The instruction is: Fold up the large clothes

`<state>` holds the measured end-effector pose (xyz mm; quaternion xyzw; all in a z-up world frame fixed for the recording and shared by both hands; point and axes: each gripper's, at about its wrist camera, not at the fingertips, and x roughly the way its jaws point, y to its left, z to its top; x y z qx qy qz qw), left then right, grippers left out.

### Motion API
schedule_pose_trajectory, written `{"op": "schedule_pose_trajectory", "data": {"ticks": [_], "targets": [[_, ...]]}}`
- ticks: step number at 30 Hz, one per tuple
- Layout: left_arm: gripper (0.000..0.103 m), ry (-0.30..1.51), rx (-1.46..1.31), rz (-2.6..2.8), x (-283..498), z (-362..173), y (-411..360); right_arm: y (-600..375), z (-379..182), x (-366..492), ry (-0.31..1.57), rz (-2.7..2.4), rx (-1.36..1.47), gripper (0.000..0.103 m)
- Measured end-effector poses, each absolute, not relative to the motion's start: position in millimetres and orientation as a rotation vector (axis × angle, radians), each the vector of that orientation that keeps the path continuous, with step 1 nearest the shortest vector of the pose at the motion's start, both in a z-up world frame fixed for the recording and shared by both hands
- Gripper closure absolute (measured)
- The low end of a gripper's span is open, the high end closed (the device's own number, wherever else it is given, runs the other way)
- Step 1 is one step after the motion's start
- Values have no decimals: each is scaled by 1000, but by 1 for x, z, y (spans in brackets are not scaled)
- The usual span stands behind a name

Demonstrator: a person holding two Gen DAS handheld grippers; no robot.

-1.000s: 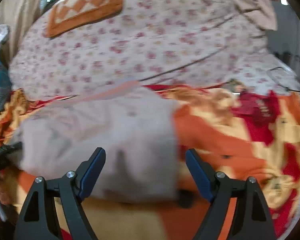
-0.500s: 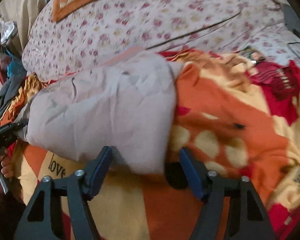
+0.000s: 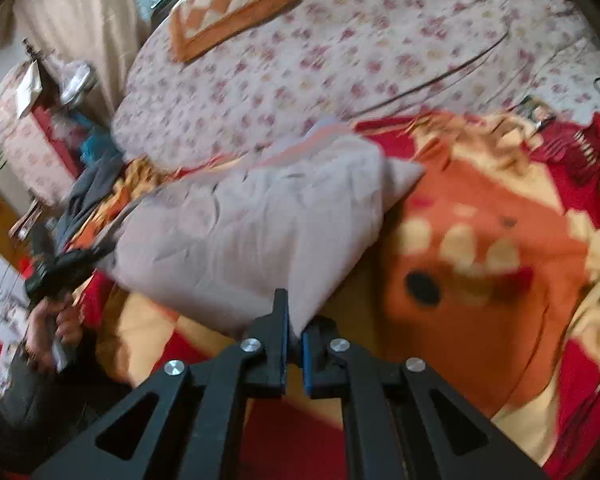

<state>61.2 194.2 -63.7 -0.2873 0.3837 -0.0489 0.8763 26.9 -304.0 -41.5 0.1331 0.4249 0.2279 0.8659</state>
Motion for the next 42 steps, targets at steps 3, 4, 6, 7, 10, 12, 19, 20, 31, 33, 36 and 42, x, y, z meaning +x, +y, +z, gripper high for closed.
{"op": "schedule_pose_trajectory", "data": {"ticks": [3,4,6,7,10,12,19,20,31,33,36,42], "targets": [[82,885,-707,-102,72,-88,198,-306,-42,31,899,415,273,91],[74,892,-730,-103,73,-93,199,-310,-34,31,868,388,284,91],[68,883,-748,-105,73,-96,198,-316,-17,28,799,355,298,85],[63,871,-735,-110,74,-95,194,-317,-7,28,759,334,288,79],[56,837,-710,-123,77,-92,185,-300,12,42,717,330,179,77],[56,817,-702,-104,80,-91,184,-278,17,62,736,301,78,78],[84,796,-688,-58,86,-97,192,-241,1,151,750,197,85,78],[86,801,-675,-59,87,-97,190,-235,-8,162,756,200,77,78],[88,788,-536,-8,91,-96,173,-237,-89,210,916,191,74,76],[95,763,-484,-5,86,-88,167,-241,-70,193,881,179,78,76],[97,682,-326,31,74,-65,149,-247,-38,153,839,225,64,73],[97,514,-102,-18,58,-11,98,-263,-54,101,964,275,70,41]]}}
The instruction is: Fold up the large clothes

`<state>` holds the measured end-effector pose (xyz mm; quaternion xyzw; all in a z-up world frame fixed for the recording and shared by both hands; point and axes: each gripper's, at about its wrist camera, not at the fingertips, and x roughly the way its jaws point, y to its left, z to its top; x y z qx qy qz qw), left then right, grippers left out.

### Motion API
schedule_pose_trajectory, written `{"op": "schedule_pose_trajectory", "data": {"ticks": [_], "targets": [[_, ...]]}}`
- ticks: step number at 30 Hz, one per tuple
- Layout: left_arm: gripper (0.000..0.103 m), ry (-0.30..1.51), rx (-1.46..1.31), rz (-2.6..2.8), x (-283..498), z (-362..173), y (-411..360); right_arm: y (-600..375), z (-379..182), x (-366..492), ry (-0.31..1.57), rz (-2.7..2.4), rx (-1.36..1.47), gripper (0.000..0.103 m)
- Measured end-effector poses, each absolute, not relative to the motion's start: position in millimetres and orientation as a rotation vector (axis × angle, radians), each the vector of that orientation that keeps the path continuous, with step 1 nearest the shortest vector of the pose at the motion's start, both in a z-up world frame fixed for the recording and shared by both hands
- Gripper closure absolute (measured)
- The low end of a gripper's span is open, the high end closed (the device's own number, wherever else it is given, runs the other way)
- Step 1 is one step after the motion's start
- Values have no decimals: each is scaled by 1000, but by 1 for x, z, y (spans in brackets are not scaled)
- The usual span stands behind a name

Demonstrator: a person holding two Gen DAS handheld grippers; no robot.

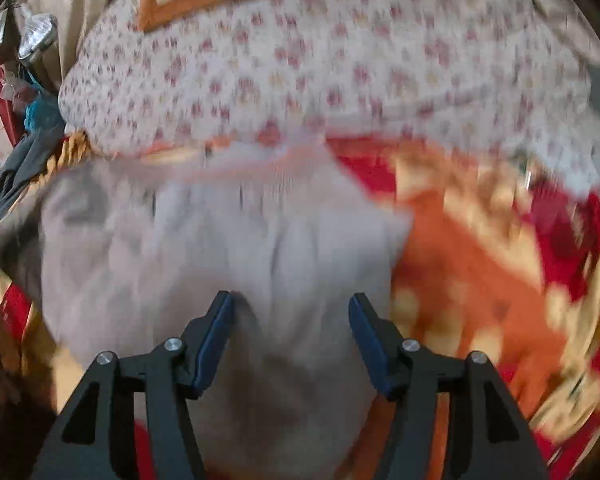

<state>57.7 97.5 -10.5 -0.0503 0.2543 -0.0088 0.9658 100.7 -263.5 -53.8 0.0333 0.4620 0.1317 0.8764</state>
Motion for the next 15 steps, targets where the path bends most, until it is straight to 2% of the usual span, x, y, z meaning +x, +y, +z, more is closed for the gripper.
{"op": "schedule_pose_trajectory", "data": {"ticks": [1,4,9,12,15], "targets": [[97,490,-78,-49,57,1,85,-266,-61,99,1000,273,65,45],[97,445,-32,-179,56,30,41,-271,-65,92,1002,290,25,45],[97,426,57,-378,54,52,-46,-289,-70,90,1030,308,124,44],[97,461,91,-485,56,42,-96,-295,-71,86,1033,305,141,44],[97,608,127,-568,69,3,-141,-303,-74,82,1040,295,163,44]]}}
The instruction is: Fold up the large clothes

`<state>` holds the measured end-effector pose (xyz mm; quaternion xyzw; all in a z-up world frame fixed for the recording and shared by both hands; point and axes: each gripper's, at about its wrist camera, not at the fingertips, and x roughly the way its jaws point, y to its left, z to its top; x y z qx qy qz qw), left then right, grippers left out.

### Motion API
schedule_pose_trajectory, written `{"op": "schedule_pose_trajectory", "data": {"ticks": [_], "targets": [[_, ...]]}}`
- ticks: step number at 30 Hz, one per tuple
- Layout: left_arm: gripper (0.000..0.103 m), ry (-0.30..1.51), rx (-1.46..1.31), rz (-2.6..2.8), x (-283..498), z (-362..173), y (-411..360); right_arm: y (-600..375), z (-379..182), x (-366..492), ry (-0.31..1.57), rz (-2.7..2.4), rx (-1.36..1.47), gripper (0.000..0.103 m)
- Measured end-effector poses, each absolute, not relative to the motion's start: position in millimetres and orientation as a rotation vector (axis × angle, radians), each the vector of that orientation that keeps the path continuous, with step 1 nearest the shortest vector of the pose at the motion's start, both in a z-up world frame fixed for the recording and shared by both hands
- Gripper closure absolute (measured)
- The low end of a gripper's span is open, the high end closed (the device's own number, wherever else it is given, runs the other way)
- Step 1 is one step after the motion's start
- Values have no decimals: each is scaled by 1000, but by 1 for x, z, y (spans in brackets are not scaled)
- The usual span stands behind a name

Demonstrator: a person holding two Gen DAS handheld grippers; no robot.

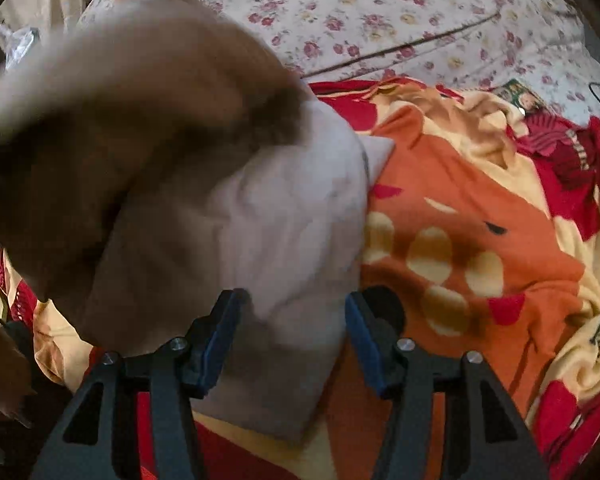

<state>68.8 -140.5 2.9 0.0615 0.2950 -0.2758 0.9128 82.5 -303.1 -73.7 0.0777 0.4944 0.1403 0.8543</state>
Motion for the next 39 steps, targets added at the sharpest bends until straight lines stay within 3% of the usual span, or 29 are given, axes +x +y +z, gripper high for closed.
{"op": "schedule_pose_trajectory", "data": {"ticks": [3,5,7,9,13,19,20,21,22,23,24,27,32,39], "targets": [[95,696,183,-574,70,-34,-164,-320,-74,77,1038,264,188,45],[88,705,211,-581,62,-46,-170,-331,-74,73,1034,246,212,45],[72,697,219,-592,53,-45,-171,-342,-72,68,1020,222,226,44],[66,702,196,-616,45,-40,-168,-350,-68,67,996,180,219,44],[66,693,93,-643,15,-19,-145,-361,-49,65,905,116,217,44],[66,629,-66,-481,-4,14,-68,-347,4,35,594,185,136,45],[66,628,-69,-421,2,15,-58,-340,11,30,555,234,128,45],[77,650,-84,-364,13,12,-48,-329,17,26,524,288,123,49],[95,684,-110,-338,22,8,-42,-321,21,24,510,341,115,57],[99,725,-148,-323,32,1,-35,-309,24,23,504,409,102,61],[99,760,-173,-300,40,-7,-33,-299,26,22,501,452,84,68],[101,818,-185,-308,48,-29,-43,-262,23,25,518,529,-4,75],[103,867,-96,-389,37,-71,-67,-248,-68,70,995,344,-130,77],[103,860,-169,-461,30,-74,-53,-261,-71,70,1011,344,-98,78]]}}
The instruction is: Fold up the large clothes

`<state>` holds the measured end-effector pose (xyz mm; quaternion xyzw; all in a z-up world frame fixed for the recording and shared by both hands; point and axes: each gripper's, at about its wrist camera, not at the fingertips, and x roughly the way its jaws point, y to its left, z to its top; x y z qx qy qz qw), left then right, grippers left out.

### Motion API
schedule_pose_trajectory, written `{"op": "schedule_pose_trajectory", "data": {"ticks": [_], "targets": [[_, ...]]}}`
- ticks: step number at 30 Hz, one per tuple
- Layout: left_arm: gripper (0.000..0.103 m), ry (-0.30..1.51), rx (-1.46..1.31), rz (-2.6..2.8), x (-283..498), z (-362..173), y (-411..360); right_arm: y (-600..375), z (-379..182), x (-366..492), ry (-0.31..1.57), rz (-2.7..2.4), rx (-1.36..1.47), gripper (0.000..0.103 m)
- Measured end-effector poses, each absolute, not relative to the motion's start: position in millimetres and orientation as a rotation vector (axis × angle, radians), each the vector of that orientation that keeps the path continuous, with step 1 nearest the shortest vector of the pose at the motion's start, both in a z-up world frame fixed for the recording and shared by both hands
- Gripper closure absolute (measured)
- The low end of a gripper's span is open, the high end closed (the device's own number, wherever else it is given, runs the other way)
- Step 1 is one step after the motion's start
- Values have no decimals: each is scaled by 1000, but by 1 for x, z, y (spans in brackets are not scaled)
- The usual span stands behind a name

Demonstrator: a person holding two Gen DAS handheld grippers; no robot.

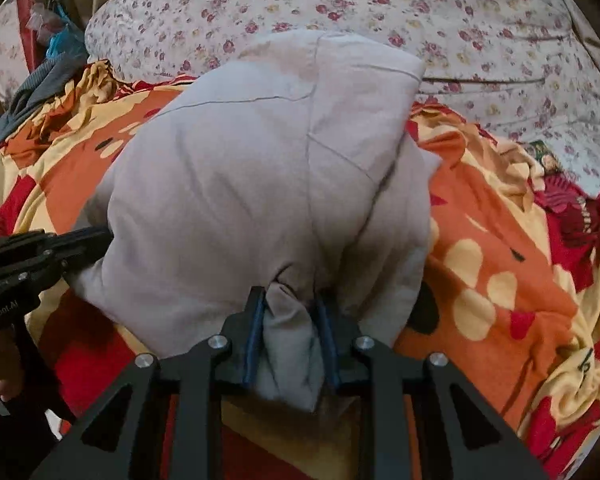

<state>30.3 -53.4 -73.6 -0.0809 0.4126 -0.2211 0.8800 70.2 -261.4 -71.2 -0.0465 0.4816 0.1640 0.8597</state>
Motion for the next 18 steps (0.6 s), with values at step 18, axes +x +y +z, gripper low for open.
{"op": "schedule_pose_trajectory", "data": {"ticks": [18], "targets": [[100,668,-156,-419,65,20,-42,-240,-14,209,872,68,155,75]]}}
